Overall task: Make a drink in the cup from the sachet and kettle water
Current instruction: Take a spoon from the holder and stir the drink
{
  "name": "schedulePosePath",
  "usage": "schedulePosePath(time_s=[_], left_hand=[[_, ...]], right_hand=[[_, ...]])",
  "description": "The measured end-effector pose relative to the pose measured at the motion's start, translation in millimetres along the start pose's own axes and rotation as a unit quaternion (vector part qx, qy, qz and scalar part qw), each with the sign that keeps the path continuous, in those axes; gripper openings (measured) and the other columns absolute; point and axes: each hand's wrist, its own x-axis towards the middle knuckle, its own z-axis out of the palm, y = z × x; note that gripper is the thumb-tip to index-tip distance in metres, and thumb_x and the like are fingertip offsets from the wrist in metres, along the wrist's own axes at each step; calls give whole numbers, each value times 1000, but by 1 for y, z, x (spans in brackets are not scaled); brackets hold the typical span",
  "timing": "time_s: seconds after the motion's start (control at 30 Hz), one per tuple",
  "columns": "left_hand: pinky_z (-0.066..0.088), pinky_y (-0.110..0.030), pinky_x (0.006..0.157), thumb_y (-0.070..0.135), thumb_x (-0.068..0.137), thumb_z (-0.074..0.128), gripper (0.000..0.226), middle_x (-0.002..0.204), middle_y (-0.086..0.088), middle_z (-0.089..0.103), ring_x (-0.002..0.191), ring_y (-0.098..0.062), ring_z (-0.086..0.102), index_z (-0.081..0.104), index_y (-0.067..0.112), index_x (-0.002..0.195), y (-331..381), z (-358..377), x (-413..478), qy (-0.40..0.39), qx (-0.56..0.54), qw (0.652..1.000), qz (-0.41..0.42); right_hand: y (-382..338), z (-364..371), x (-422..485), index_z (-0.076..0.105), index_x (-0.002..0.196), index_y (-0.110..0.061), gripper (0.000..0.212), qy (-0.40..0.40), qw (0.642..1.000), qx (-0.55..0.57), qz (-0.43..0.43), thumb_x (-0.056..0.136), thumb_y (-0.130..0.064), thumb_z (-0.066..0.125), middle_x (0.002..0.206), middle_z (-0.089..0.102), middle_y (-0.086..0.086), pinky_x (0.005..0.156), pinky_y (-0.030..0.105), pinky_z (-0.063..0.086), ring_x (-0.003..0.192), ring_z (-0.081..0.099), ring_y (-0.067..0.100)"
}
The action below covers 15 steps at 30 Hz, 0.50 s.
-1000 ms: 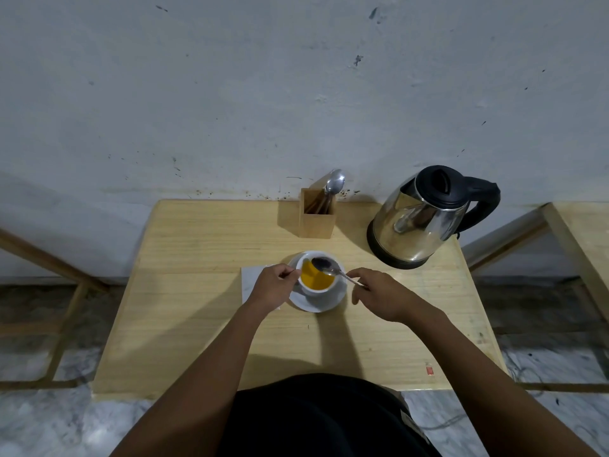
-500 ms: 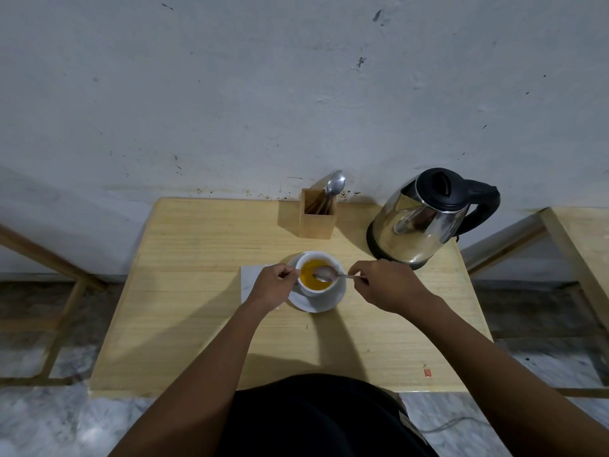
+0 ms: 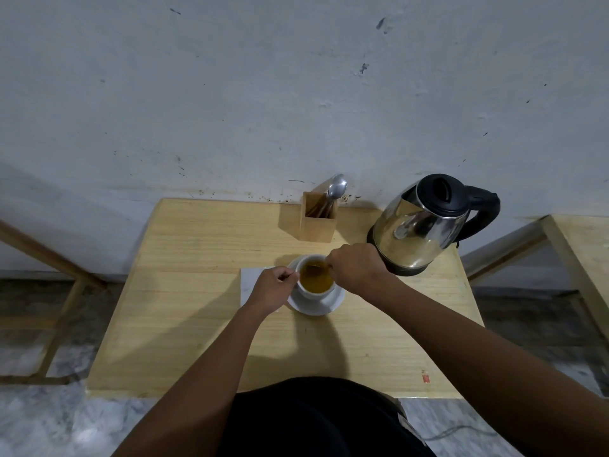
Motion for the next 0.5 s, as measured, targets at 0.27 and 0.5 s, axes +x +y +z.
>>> schedulePosePath(time_s=[0.27, 0.5], left_hand=[[55, -43, 81, 28, 94, 56, 22, 87, -5, 68, 78, -20, 62, 70, 11, 95, -3, 1, 3, 7, -5, 1000, -2], [54, -46, 84, 28, 94, 56, 23, 81, -3, 66, 77, -19, 60, 70, 10, 91, -3, 1, 4, 7, 4, 1000, -3]], right_hand=[[3, -12, -3, 48, 83, -16, 15, -38, 999, -21, -6, 95, -24, 50, 61, 42, -3, 55, 29, 35, 53, 43, 13], [-7, -7, 0, 65, 96, -18, 22, -18, 999, 42, -6, 95, -33, 49, 77, 62, 0, 56, 29, 39, 62, 52, 17]])
